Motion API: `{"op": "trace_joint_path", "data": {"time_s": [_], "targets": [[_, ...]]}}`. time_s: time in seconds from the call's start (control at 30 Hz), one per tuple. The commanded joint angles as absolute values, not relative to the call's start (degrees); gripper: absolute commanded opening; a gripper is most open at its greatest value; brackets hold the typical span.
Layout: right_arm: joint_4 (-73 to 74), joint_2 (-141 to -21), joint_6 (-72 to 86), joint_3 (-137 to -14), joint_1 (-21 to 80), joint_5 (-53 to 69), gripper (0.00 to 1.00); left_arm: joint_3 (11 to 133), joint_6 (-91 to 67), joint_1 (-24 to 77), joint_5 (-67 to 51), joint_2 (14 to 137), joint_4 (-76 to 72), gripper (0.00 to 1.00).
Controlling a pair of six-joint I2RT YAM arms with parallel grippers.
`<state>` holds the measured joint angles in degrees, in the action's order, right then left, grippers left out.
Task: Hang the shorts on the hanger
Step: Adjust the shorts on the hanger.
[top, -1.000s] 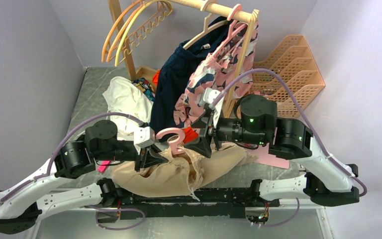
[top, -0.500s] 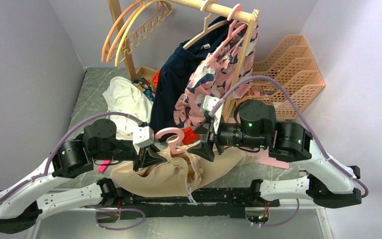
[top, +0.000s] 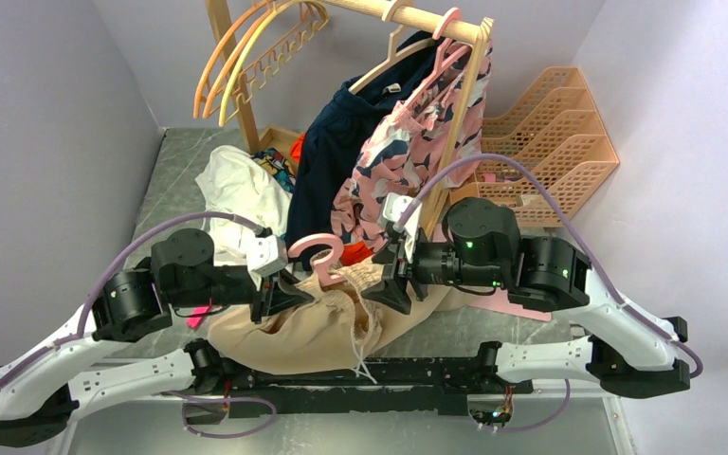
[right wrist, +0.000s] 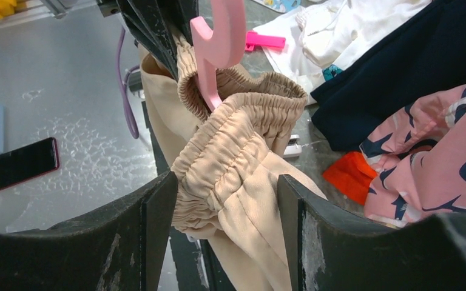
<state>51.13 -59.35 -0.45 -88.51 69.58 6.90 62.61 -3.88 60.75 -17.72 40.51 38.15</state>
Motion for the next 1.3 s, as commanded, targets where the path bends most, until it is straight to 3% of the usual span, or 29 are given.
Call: {"op": "trace_joint_path", "data": {"time_s": [0.0,0.13,0.37,0.4,0.7,0.9,1.13,1.17,1.27], "targets": [[50.21,-59.2,-1.84,-86.58,69.53,5.43,0.63,64.04,-4.9,60.82,-16.07,40.34,36.36,0.07],[49.37,-59.76,-2.2,-85.97,69.58,3.52,0.48,64.46,-5.01,60.82,-16.51,40.55,36.53,0.07],[46.17,-59.2,-2.64,-86.13,69.54,4.22,0.02,64.29,-4.76,60.82,-17.65,41.27,36.62,0.07],[46.06,-59.38,-2.59,-86.4,69.57,3.86,0.0,64.33,-4.68,60.82,-17.85,41.33,36.48,0.07],[38.28,-58.4,-0.56,-90.13,69.54,-0.14,0.0,68.18,-2.64,60.82,-20.68,45.7,36.91,0.07],[39.35,-57.75,0.22,-85.93,69.6,-9.68,0.0,69.15,-1.87,60.82,-21.8,46.64,36.12,0.07],[42.06,-59.55,1.48,-83.38,69.53,6.09,0.0,68.11,-1.48,60.82,-21.93,46.0,34.07,0.07],[42.78,-60.11,1.29,-83.73,69.55,8.02,0.02,68.07,-1.35,60.82,-21.91,46.13,33.95,0.07],[44.78,-60.88,0.1,-85.04,69.59,10.17,0.27,67.58,-1.1,60.82,-21.89,46.03,33.46,0.07]]}}
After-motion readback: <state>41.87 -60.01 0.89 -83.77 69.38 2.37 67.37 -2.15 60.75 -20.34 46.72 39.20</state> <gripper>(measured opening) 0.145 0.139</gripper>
